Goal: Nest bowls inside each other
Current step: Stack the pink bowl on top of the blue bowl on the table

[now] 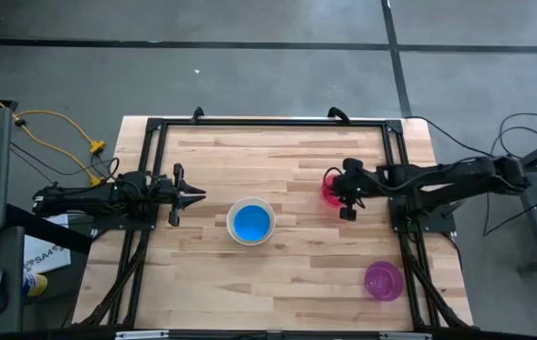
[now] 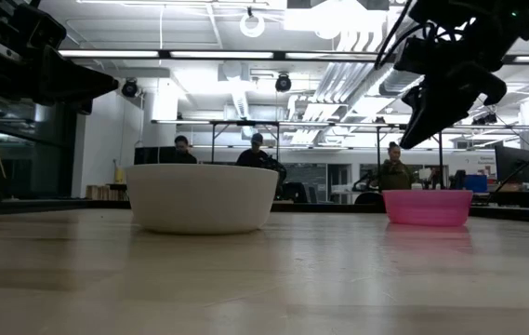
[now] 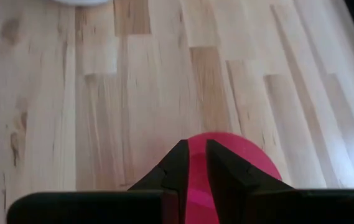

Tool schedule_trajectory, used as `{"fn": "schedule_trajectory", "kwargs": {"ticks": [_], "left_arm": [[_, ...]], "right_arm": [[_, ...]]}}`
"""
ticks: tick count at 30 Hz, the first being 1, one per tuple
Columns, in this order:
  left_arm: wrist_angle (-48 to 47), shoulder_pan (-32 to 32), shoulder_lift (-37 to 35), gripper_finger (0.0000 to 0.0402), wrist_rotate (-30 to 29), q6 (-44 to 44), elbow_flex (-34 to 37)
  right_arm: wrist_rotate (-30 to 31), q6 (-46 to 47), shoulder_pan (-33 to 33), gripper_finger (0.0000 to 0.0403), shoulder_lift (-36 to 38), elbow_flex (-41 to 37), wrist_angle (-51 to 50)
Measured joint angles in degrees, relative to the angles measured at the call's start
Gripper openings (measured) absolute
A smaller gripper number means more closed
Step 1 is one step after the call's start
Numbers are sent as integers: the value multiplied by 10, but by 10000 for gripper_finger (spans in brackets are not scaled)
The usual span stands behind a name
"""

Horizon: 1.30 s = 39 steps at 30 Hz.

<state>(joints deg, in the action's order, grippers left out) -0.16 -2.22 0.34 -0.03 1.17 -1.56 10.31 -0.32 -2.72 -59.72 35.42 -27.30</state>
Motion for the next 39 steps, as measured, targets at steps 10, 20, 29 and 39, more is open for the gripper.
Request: {"fn": "schedule_trajectory", "kwargs": {"ticks": [10, 20, 29, 39], "left_arm": [[0, 0, 0, 58, 0, 0, 0], [0, 0, 0, 58, 0, 0, 0], [0, 0, 0, 58, 0, 0, 0], [0, 0, 0, 58, 0, 0, 0]], "right_arm": [[0, 0, 2, 48, -56, 49, -103], [-1, 3, 32, 48, -82, 62, -127], [-17, 41, 35, 48, -82, 63, -158], [-33, 50, 35, 48, -111, 64, -176]]}}
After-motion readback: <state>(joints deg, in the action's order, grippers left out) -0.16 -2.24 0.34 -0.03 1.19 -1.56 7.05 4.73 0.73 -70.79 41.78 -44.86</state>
